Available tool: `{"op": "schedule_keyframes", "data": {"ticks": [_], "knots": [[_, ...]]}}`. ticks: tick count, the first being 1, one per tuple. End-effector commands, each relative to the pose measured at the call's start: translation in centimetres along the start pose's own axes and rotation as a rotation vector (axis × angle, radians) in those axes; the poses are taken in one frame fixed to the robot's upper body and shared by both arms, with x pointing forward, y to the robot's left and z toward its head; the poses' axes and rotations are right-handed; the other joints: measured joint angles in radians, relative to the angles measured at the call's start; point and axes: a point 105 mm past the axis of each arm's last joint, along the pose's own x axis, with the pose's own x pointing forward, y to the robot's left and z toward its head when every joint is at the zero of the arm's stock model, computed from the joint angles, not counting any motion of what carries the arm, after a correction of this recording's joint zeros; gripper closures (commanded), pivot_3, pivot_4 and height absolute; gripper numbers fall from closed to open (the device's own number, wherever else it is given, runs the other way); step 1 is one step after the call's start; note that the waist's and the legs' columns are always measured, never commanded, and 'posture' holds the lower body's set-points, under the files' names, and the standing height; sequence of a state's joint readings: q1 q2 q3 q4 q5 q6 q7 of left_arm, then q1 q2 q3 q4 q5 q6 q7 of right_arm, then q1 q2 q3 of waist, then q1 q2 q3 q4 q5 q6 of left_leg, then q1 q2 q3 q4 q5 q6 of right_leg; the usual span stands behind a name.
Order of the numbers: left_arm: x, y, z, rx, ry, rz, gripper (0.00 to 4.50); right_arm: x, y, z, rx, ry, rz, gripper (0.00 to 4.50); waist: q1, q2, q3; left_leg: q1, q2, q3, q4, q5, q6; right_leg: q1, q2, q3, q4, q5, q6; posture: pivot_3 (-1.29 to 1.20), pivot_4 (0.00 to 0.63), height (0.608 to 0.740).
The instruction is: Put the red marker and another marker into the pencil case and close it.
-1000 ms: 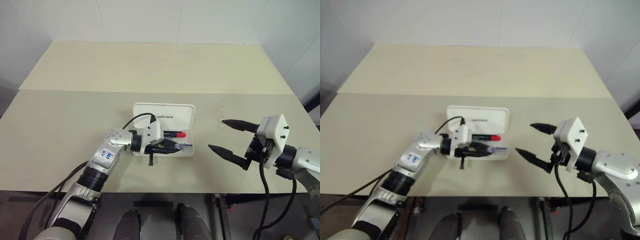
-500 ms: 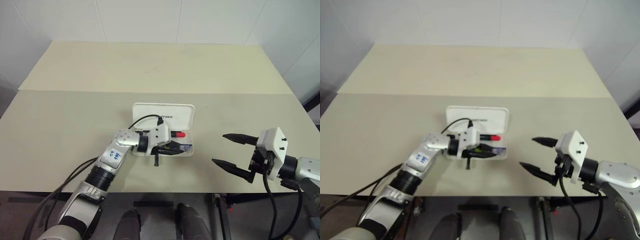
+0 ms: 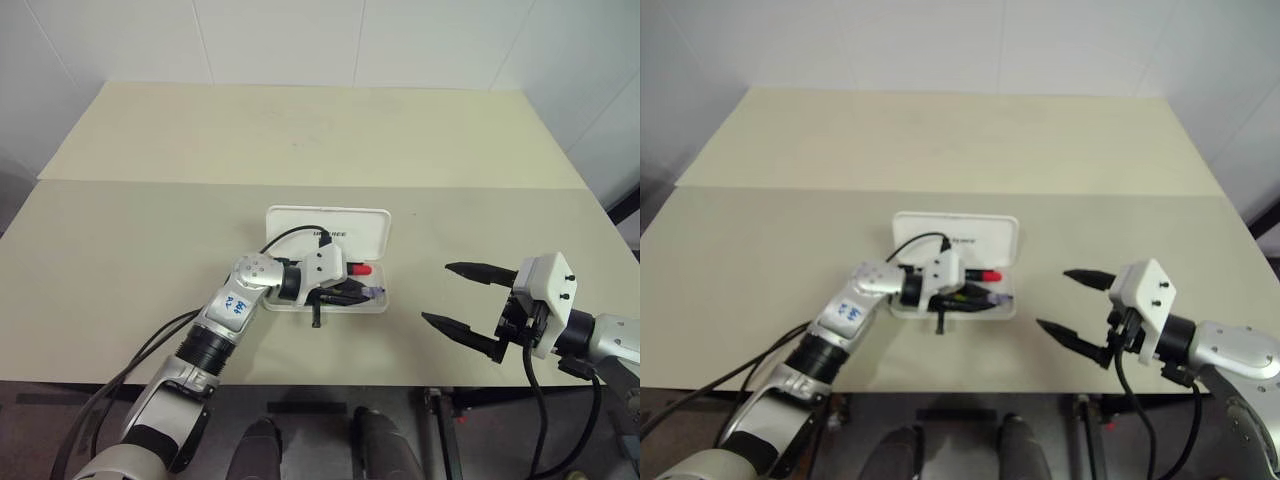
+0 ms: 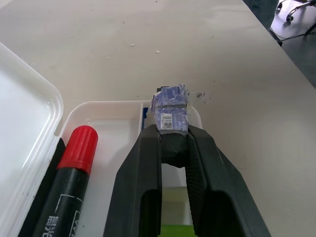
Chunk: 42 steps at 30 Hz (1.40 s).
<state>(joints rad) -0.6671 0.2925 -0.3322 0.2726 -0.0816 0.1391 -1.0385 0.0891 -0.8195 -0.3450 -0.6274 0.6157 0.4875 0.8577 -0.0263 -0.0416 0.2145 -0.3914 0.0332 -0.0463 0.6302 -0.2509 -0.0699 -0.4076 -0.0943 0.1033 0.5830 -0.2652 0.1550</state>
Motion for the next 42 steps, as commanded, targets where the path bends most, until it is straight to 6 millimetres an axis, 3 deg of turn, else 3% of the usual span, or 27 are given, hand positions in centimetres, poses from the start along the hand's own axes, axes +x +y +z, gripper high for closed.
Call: {"op": "schedule_keyframes", "data": {"ticks": [1, 5, 14, 19, 27, 33, 37, 40, 42], "knots": [[0.3, 0.4, 0.4, 0.020, -0.003, 0.003, 4.23, 0.2, 0.4, 1.3, -0.042, -0.046, 0.007, 0.00, 0.000, 0.000, 0.000, 0.000, 0.000, 0.000, 0.000, 0.000, 0.000, 0.000, 0.000, 0.000, 0.000, 0.000, 0.000, 0.00, 0.150, 0.740], [0.5, 0.3, 0.6, 0.001, -0.014, -0.010, 4.23, 0.2, 0.4, 1.4, -0.044, -0.049, 0.005, 0.00, 0.000, 0.000, 0.000, 0.000, 0.000, 0.000, 0.001, 0.000, 0.000, 0.000, 0.000, 0.000, 0.000, 0.000, 0.000, 0.00, 0.150, 0.740], [0.3, -0.3, 1.3, 0.011, -0.042, -0.036, 1.25, 0.4, 0.3, 1.3, -0.044, -0.052, -0.002, 0.00, 0.000, 0.000, 0.000, 0.000, 0.000, 0.000, 0.000, 0.000, 0.000, 0.000, 0.000, 0.000, 0.000, 0.000, 0.000, 0.00, 0.150, 0.740], [-1.0, -0.5, 2.7, 0.016, -0.105, -0.027, 1.25, 0.6, 0.2, 1.2, -0.041, -0.055, 0.001, 0.00, -0.002, 0.000, 0.000, 0.000, 0.000, 0.000, 0.000, 0.000, 0.000, 0.000, 0.000, 0.000, 0.000, 0.000, 0.000, 0.00, 0.150, 0.740], [-7.3, -1.1, 6.1, -0.049, -0.321, 0.073, 1.25, 0.6, -0.4, 1.0, -0.036, -0.056, 0.006, 0.00, -0.003, 0.000, 0.000, 0.001, 0.000, 0.000, 0.000, 0.000, 0.000, 0.000, 0.000, 0.000, 0.002, 0.000, 0.000, 0.00, 0.150, 0.740], [-13.2, -0.9, 4.5, -0.069, -0.286, 0.218, 1.25, 0.7, -1.4, 0.8, -0.046, -0.059, 0.013, 0.00, -0.005, 0.000, 0.000, 0.002, 0.000, 0.000, 0.000, 0.000, 0.000, 0.000, 0.000, 0.000, 0.003, 0.000, 0.000, 0.00, 0.150, 0.740], [-17.1, 0.7, 3.7, -0.082, -0.288, 0.394, 1.25, 1.0, -2.3, 1.1, -0.060, -0.074, 0.017, 0.00, -0.003, 0.000, 0.000, 0.001, 0.000, 0.000, 0.001, 0.001, 0.000, 0.000, 0.000, 0.000, 0.002, 0.000, 0.000, 0.00, 0.150, 0.740], [-20.2, 1.8, 2.7, -0.072, -0.269, 0.521, 2.13, 1.3, -2.8, 1.7, -0.071, -0.093, 0.043, 0.00, -0.003, 0.000, 0.000, 0.002, 0.000, 0.000, 0.000, 0.001, 0.001, 0.000, 0.000, 0.000, 0.002, 0.000, 0.000, 0.00, 0.150, 0.740], [-20.8, 2.1, 2.1, -0.065, -0.243, 0.558, 2.89, 1.5, -2.9, 2.0, -0.076, -0.104, 0.062, 0.00, -0.004, 0.000, 0.000, 0.002, 0.000, 0.000, 0.000, 0.001, 0.001, 0.000, 0.000, 0.000, 0.002, 0.000, -0.001, 0.00, 0.150, 0.740]]}}
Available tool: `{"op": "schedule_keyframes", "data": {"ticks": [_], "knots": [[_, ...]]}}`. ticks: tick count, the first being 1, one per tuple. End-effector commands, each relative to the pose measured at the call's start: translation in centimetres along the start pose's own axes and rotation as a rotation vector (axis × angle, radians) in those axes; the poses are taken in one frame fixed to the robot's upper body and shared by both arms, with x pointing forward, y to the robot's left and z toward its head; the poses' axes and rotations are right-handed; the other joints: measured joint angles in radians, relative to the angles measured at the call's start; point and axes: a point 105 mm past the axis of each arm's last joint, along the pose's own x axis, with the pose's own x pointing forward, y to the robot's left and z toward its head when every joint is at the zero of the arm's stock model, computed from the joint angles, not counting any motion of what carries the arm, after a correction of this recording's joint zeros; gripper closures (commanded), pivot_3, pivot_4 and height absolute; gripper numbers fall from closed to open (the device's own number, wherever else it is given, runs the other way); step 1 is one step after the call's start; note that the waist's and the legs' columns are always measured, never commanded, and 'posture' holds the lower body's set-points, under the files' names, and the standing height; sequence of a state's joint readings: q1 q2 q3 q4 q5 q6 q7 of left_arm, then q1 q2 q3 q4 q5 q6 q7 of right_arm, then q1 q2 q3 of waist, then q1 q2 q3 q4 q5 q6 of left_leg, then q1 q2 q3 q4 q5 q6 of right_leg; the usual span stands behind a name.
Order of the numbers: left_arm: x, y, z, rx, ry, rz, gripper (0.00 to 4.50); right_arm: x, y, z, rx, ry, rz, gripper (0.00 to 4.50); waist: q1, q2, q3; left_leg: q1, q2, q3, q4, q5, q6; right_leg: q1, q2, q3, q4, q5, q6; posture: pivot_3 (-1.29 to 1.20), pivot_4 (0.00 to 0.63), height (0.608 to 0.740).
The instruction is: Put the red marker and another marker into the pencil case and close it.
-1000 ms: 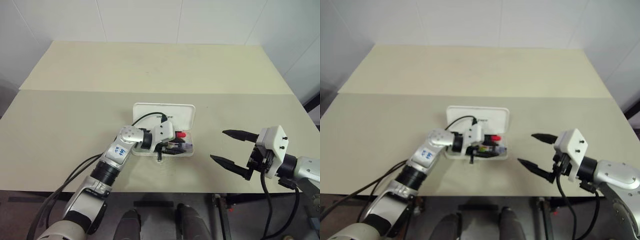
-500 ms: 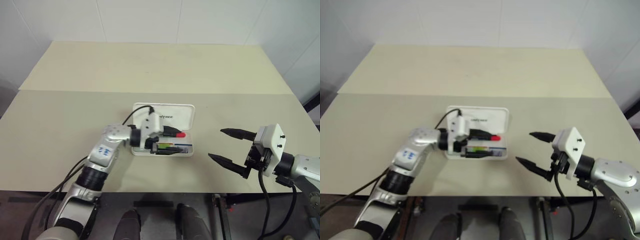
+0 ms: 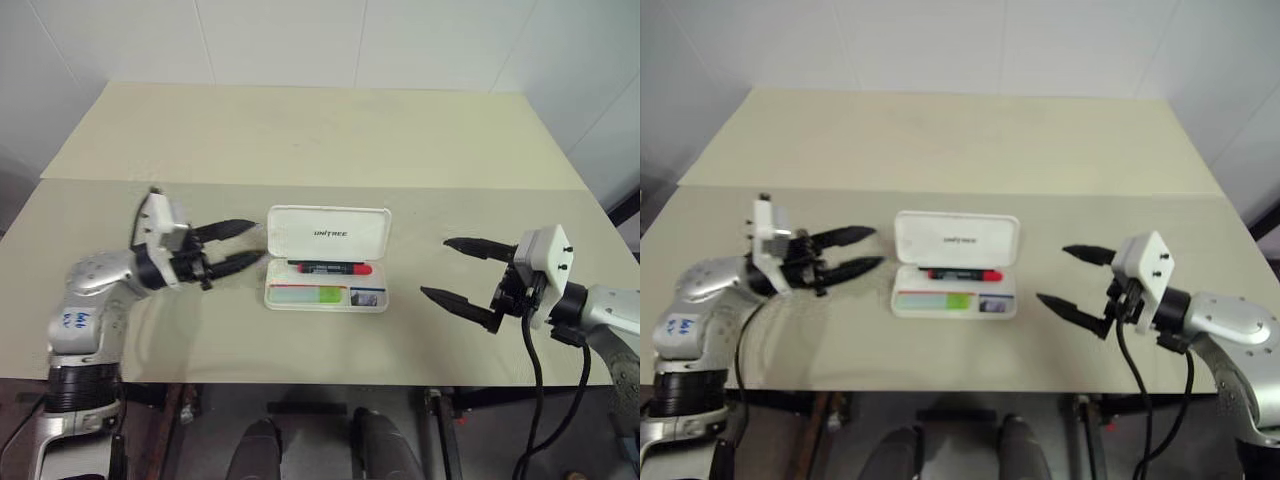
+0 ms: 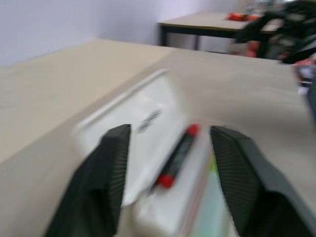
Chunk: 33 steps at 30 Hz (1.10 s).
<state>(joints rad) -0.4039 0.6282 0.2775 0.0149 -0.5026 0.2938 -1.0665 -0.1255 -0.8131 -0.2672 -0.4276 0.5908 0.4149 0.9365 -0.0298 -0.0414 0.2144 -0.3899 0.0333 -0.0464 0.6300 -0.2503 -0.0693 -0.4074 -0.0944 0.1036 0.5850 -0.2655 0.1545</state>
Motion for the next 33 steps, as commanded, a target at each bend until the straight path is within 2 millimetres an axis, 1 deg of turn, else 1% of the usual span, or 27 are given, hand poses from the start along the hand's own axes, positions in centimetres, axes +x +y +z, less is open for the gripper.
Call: {"op": "schedule_keyframes", "data": {"ticks": [1, 4, 5, 9, 11, 12, 14, 16, 18, 23, 25, 27, 33], "knots": [[-1.3, 1.7, 0.1, 0.065, 0.016, 0.090, 3.25, 0.3, 0.1, 1.1, -0.036, -0.030, 0.056, 0.00, 0.000, 0.000, 0.000, 0.000, 0.000, 0.000, 0.000, 0.000, 0.000, 0.000, 0.000, 0.000, 0.000, 0.000, 0.000, 0.00, 0.150, 0.740], [-1.4, 3.5, -0.6, 0.090, 0.056, 0.178, 4.26, 0.6, 0.4, 1.9, -0.041, -0.052, 0.109, 0.00, 0.002, 0.000, 0.000, 0.000, 0.000, 0.000, -0.001, 0.000, 0.000, 0.000, 0.000, 0.000, 0.000, 0.000, 0.000, 0.00, 0.150, 0.740], [-1.3, 3.7, -0.7, 0.090, 0.058, 0.189, 4.46, 0.6, 0.4, 2.0, -0.041, -0.055, 0.118, 0.00, 0.002, 0.000, 0.000, 0.000, 0.000, 0.000, -0.001, 0.000, 0.000, 0.000, 0.000, 0.000, 0.000, 0.000, 0.000, 0.00, 0.150, 0.740], [-0.3, 5.3, -1.6, 0.091, 0.088, 0.254, 4.46, 0.8, 0.4, 2.7, -0.047, -0.086, 0.157, 0.00, 0.002, 0.000, 0.000, -0.001, 0.000, 0.000, 0.000, 0.000, 0.000, 0.000, 0.000, 0.000, 0.000, 0.001, 0.003, 0.00, 0.150, 0.740], [0.9, 5.5, -2.0, 0.074, 0.103, 0.250, 4.46, 0.8, 0.5, 3.3, -0.044, -0.104, 0.173, 0.00, 0.002, 0.000, 0.000, -0.001, 0.000, 0.000, 0.000, 0.000, 0.000, 0.000, 0.000, 0.000, 0.001, 0.002, 0.003, 0.00, 0.150, 0.740], [1.9, 5.6, -2.4, 0.062, 0.120, 0.243, 4.46, 0.8, 0.5, 3.5, -0.044, -0.109, 0.180, 0.00, 0.002, 0.000, 0.000, -0.001, 0.000, 0.000, -0.001, 0.000, 0.000, 0.000, 0.000, 0.000, 0.001, 0.002, 0.004, 0.00, 0.150, 0.740], [3.6, 5.4, -2.8, 0.031, 0.123, 0.206, 4.46, 0.9, 0.6, 3.5, -0.046, -0.105, 0.187, 0.00, 0.004, 0.000, 0.000, -0.001, 0.000, 0.000, 0.000, 0.000, 0.000, 0.000, 0.000, -0.001, 0.001, 0.003, 0.006, 0.00, 0.150, 0.740], [4.3, 5.5, -3.3, 0.022, 0.146, 0.204, 4.46, 1.0, 0.5, 3.3, -0.049, -0.094, 0.185, 0.00, 0.003, 0.000, 0.000, -0.001, 0.000, 0.000, 0.000, 0.000, 0.000, 0.000, 0.000, -0.001, 0.001, 0.007, 0.013, 0.00, 0.150, 0.740], [5.4, 5.0, -3.6, 0.000, 0.146, 0.165, 4.46, 1.0, 0.6, 3.0, -0.052, -0.084, 0.180, 0.00, -0.002, 0.000, 0.000, -0.001, 0.000, 0.000, -0.001, 0.000, 0.000, -0.001, 0.000, -0.001, 0.000, 0.008, 0.016, 0.00, 0.150, 0.740], [7.2, 3.9, -3.9, -0.026, 0.133, 0.087, 4.46, 0.9, 0.8, 2.8, -0.055, -0.076, 0.163, 0.00, -0.001, 0.000, 0.000, -0.001, 0.000, 0.000, -0.003, -0.001, -0.001, -0.002, 0.000, -0.001, 0.001, 0.008, 0.016, 0.00, 0.150, 0.740], [7.9, 3.4, -3.6, -0.025, 0.117, 0.052, 4.46, 0.9, 0.9, 2.8, -0.055, -0.078, 0.152, 0.00, 0.002, 0.000, 0.000, -0.001, 0.000, 0.000, -0.002, -0.001, -0.001, -0.002, 0.000, -0.001, 0.001, 0.008, 0.016, 0.00, 0.150, 0.740], [7.9, 3.3, -3.3, -0.019, 0.104, 0.036, 4.46, 0.8, 1.0, 2.8, -0.055, -0.079, 0.146, 0.00, 0.002, 0.000, 0.000, -0.002, 0.000, 0.000, -0.002, -0.001, -0.001, -0.002, 0.000, -0.001, 0.001, 0.008, 0.016, 0.00, 0.150, 0.740], [6.8, 2.5, -2.1, -0.003, 0.067, -0.060, 4.46, 0.9, 1.0, 2.7, -0.054, -0.080, 0.128, 0.00, 0.002, 0.000, 0.000, -0.002, 0.000, 0.000, -0.002, -0.001, -0.001, -0.002, 0.000, -0.001, 0.000, 0.008, 0.016, 0.00, 0.150, 0.740]]}}
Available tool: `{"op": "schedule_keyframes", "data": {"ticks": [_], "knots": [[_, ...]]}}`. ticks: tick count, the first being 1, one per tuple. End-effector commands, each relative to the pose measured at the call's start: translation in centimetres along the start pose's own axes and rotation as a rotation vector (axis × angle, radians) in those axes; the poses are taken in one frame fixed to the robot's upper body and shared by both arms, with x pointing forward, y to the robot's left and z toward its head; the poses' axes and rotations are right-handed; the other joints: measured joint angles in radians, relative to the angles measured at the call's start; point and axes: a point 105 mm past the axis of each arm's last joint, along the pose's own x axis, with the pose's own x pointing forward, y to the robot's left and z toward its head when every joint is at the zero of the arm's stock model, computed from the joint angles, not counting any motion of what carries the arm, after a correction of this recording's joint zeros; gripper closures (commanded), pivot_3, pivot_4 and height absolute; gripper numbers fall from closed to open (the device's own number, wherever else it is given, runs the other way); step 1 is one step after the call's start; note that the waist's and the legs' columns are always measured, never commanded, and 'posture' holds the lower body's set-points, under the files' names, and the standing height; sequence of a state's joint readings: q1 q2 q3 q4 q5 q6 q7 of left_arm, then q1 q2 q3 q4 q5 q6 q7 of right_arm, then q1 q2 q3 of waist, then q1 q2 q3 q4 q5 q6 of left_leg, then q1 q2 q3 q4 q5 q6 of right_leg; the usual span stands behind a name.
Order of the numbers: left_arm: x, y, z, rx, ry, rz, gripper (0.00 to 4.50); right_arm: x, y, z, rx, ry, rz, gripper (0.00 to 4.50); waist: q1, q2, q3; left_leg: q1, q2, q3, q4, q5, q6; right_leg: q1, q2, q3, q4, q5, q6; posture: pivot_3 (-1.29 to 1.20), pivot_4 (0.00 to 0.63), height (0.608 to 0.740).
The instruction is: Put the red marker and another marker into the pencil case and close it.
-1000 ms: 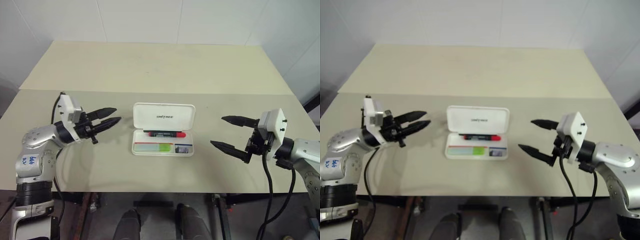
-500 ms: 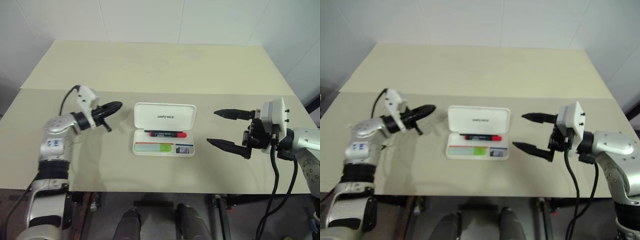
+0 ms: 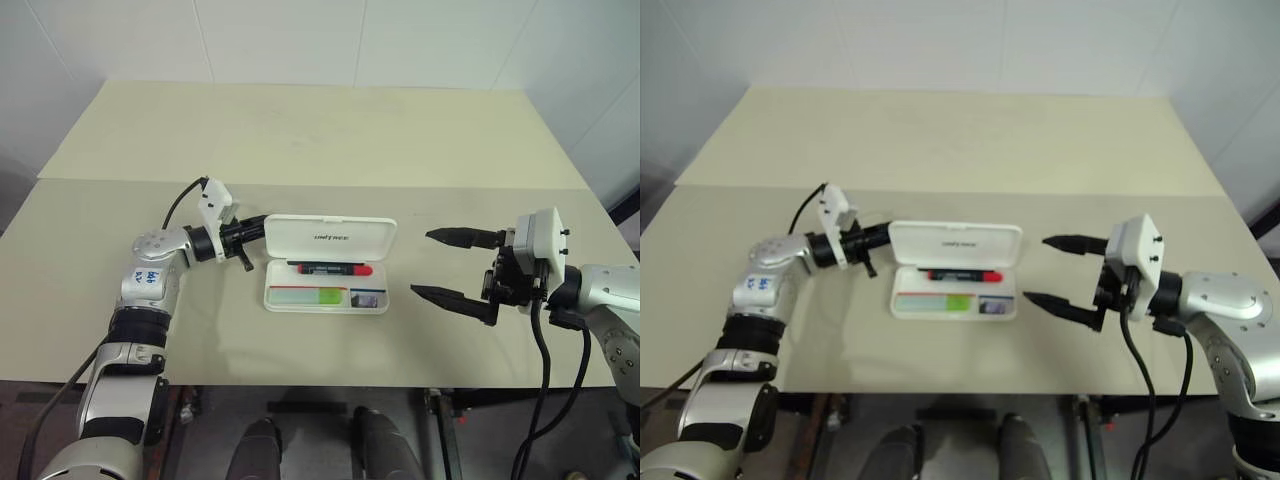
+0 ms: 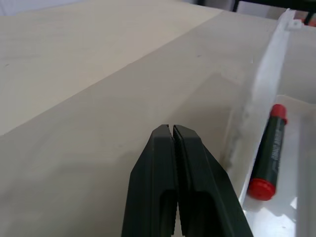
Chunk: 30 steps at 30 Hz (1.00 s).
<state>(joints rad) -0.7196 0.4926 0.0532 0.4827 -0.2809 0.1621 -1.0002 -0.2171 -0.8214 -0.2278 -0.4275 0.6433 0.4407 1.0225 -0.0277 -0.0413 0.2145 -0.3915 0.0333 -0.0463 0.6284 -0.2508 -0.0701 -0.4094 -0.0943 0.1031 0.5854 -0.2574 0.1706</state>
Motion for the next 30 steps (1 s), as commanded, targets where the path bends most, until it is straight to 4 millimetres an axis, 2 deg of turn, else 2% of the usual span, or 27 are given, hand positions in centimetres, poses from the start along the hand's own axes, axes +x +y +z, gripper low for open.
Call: {"op": "schedule_keyframes", "data": {"ticks": [1, 6, 17, 30], "knots": [[-0.8, -0.6, 2.2, 0.064, -0.064, -0.070, 4.46, -0.1, 0.1, 0.9, -0.040, -0.020, -0.016, 0.00, 0.000, 0.000, 0.000, 0.000, 0.000, 0.000, 0.000, 0.000, 0.000, 0.000, 0.000, 0.000, 0.000, 0.000, 0.000, 0.00, 0.150, 0.740], [-0.7, -2.4, 2.8, 0.107, -0.021, -0.187, 4.46, 0.0, 0.1, 0.9, -0.038, -0.029, -0.034, 0.00, 0.000, 0.000, 0.000, 0.000, 0.000, 0.000, 0.000, 0.000, 0.000, 0.000, 0.000, 0.000, 0.000, 0.000, 0.000, 0.00, 0.150, 0.740], [0.0, -6.7, -0.6, 0.129, 0.149, -0.411, 4.46, 0.0, 0.0, 0.9, -0.044, -0.034, -0.068, 0.00, -0.001, 0.000, 0.000, 0.000, 0.000, 0.000, 0.000, 0.000, 0.000, 0.000, 0.000, 0.000, 0.000, -0.003, -0.005, 0.00, 0.150, 0.740], [0.7, -7.9, -4.9, 0.060, 0.316, -0.369, 4.46, 0.4, 0.0, 1.2, -0.045, -0.056, -0.102, 0.00, -0.001, 0.001, 0.000, 0.002, 0.000, 0.000, 0.001, 0.000, 0.000, 0.002, 0.000, 0.000, 0.001, -0.007, -0.014, 0.00, 0.150, 0.740]]}}
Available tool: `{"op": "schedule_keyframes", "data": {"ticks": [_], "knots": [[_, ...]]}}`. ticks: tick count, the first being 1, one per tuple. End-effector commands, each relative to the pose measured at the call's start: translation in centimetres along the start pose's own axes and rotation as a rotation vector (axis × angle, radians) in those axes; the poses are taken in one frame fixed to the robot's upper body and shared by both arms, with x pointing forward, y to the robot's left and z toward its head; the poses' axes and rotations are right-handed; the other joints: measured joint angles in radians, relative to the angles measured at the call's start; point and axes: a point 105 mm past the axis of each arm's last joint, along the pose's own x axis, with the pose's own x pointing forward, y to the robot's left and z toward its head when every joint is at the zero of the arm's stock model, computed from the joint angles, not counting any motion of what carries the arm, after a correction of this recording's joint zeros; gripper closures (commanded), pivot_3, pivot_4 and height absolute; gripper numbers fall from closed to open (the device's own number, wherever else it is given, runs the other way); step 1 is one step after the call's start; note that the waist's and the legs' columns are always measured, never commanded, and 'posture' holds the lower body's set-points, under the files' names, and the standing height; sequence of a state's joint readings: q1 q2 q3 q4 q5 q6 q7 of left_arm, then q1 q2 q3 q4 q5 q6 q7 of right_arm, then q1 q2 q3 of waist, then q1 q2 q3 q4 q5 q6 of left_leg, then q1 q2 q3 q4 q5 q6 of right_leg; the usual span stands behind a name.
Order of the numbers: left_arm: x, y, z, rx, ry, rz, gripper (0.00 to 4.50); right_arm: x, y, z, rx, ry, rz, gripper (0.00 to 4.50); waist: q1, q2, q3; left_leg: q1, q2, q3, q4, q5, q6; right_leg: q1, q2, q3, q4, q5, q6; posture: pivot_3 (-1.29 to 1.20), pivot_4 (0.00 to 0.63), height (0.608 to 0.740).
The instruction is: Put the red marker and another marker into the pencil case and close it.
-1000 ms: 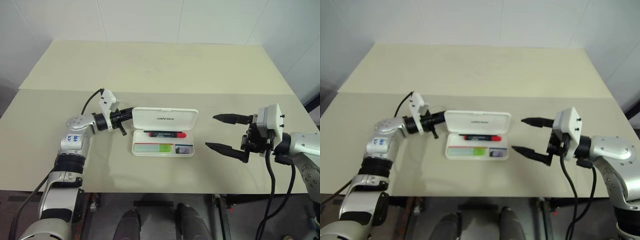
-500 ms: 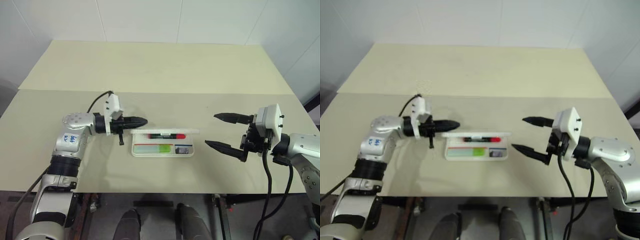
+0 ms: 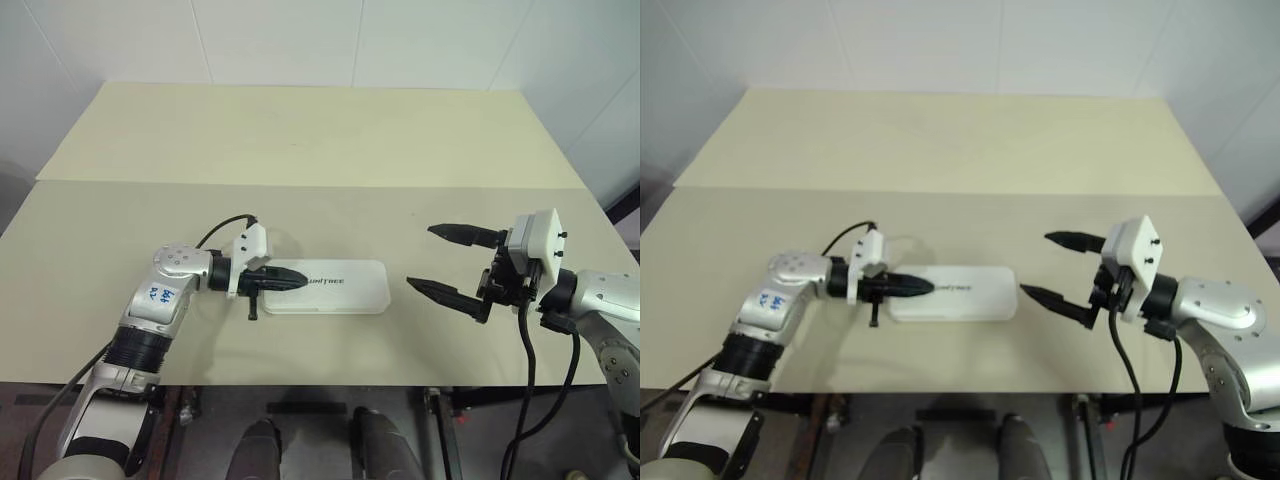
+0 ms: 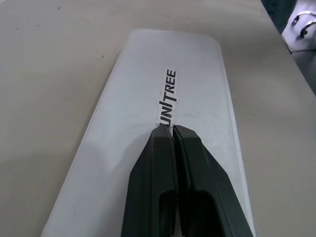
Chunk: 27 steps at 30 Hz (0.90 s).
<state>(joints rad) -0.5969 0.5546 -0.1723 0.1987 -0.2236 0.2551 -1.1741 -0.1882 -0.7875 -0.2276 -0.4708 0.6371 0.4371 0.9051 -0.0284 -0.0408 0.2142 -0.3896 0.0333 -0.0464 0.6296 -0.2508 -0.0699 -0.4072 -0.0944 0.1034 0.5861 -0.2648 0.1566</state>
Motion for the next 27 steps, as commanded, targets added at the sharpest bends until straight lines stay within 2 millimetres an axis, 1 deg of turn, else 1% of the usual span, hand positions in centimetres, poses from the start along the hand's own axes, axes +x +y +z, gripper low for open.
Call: {"op": "schedule_keyframes", "data": {"ticks": [1, 5, 7, 9, 11, 14, 17, 18, 19, 21, 23, 25, 26, 27], "knots": [[0.7, -0.5, -2.1, -0.048, 0.082, 0.011, 4.46, 0.1, 0.3, 1.2, -0.044, -0.037, -0.002, 0.00, 0.000, 0.001, 0.000, 0.000, 0.000, 0.000, 0.000, 0.000, 0.000, 0.000, 0.000, 0.000, 0.000, 0.000, 0.000, 0.00, 0.150, 0.740], [1.3, 0.0, -1.8, -0.029, 0.090, 0.035, 4.46, 0.3, 0.4, 1.1, -0.040, -0.040, -0.002, 0.00, 0.002, 0.002, -0.001, 0.002, 0.000, 0.000, 0.001, 0.000, 0.001, 0.002, 0.000, 0.000, 0.000, 0.000, 0.000, 0.00, 0.150, 0.740], [1.6, -0.2, -1.2, -0.009, 0.064, 0.025, 4.46, 0.4, 0.5, 1.0, -0.034, -0.042, -0.001, 0.00, 0.000, 0.002, -0.001, 0.002, 0.000, 0.000, 0.002, 0.001, 0.001, 0.004, 0.000, 0.000, -0.001, 0.000, -0.001, 0.00, 0.150, 0.740], [1.1, 0.2, 0.5, -0.023, -0.025, 0.058, 4.46, 0.5, 0.5, 0.8, -0.023, -0.040, 0.002, 0.00, -0.001, 0.002, -0.001, 0.003, 0.000, 0.000, 0.002, 0.001, 0.001, 0.006, 0.000, 0.000, -0.003, 0.000, -0.001, 0.00, 0.150, 0.740], [0.0, 0.7, 2.0, -0.060, -0.109, 0.103, 4.46, 0.5, 0.4, 0.5, -0.016, -0.038, 0.003, 0.00, -0.001, 0.002, -0.001, 0.003, 0.000, 0.000, 0.003, 0.001, 0.001, 0.006, 0.000, 0.000, -0.003, 0.000, -0.001, 0.00, 0.150, 0.740], [-1.1, 0.8, 2.9, -0.082, -0.159, 0.129, 4.46, 0.4, 0.1, 0.3, -0.013, -0.036, 0.000, 0.00, -0.004, 0.002, -0.001, 0.002, 0.000, 0.000, 0.001, 0.001, 0.001, 0.005, 0.000, 0.000, -0.003, 0.000, -0.001, 0.00, 0.150, 0.740], [-4.2, 1.6, 3.8, -0.094, -0.244, 0.235, 4.46, 0.5, -0.5, 0.0, -0.007, -0.040, -0.016, 0.00, -0.005, 0.002, -0.001, 0.001, 0.000, 0.000, 0.000, 0.001, 0.001, 0.002, 0.000, 0.000, 0.000, 0.000, 0.000, 0.00, 0.150, 0.740], [-5.4, 1.8, 3.7, -0.089, -0.258, 0.276, 4.46, 0.5, -0.7, -0.1, -0.005, -0.041, -0.023, 0.00, -0.007, 0.002, -0.001, 0.001, 0.000, 0.000, -0.001, 0.001, 0.001, 0.001, 0.000, 0.000, 0.000, 0.001, 0.001, 0.00, 0.150, 0.740], [-6.1, 1.8, 3.7, -0.084, -0.262, 0.299, 4.46, 0.4, -0.8, -0.2, -0.004, -0.041, -0.027, 0.00, -0.007, 0.002, -0.001, 0.001, 0.000, 0.000, -0.002, 0.001, 0.001, -0.001, 0.000, 0.000, 0.001, 0.001, 0.002, 0.00, 0.150, 0.740], [-7.7, 1.6, 3.2, -0.094, -0.265, 0.334, 4.46, 0.2, -1.2, -0.5, -0.001, -0.040, -0.046, 0.00, -0.004, 0.002, -0.001, 0.001, 0.000, 0.000, -0.002, 0.001, 0.001, -0.002, 0.000, 0.000, 0.003, 0.001, 0.004, 0.00, 0.150, 0.740], [-8.4, 1.2, 2.9, -0.098, -0.265, 0.341, 4.46, 0.0, -1.4, -0.7, 0.002, -0.040, -0.058, 0.00, -0.003, 0.002, -0.001, 0.000, 0.000, 0.000, -0.002, 0.000, 0.001, -0.002, 0.000, 0.000, 0.003, 0.001, 0.004, 0.00, 0.150, 0.740], [-10.2, 1.4, 2.1, -0.126, -0.286, 0.415, 4.46, -0.3, -1.7, -1.6, 0.004, -0.029, -0.095, 0.00, -0.003, 0.002, -0.001, 0.000, 0.000, 0.000, -0.002, 0.000, 0.000, -0.002, 0.000, 0.000, 0.002, 0.000, 0.002, 0.00, 0.150, 0.740], [-10.8, 1.5, 1.9, -0.120, -0.291, 0.449, 4.04, -0.5, -1.9, -2.0, 0.009, -0.025, -0.110, 0.00, -0.002, 0.002, -0.001, 0.000, 0.000, 0.000, -0.001, 0.000, 0.000, -0.002, 0.000, 0.000, 0.002, -0.001, 0.001, 0.00, 0.150, 0.740], [-11.1, 0.8, 1.7, -0.141, -0.296, 0.424, 3.85, -0.7, -2.1, -2.3, 0.013, -0.023, -0.123, 0.00, 0.000, 0.002, -0.001, 0.000, 0.000, 0.000, -0.001, 0.000, 0.000, -0.002, 0.000, 0.000, 0.002, -0.001, 0.001, 0.00, 0.150, 0.740]]}}
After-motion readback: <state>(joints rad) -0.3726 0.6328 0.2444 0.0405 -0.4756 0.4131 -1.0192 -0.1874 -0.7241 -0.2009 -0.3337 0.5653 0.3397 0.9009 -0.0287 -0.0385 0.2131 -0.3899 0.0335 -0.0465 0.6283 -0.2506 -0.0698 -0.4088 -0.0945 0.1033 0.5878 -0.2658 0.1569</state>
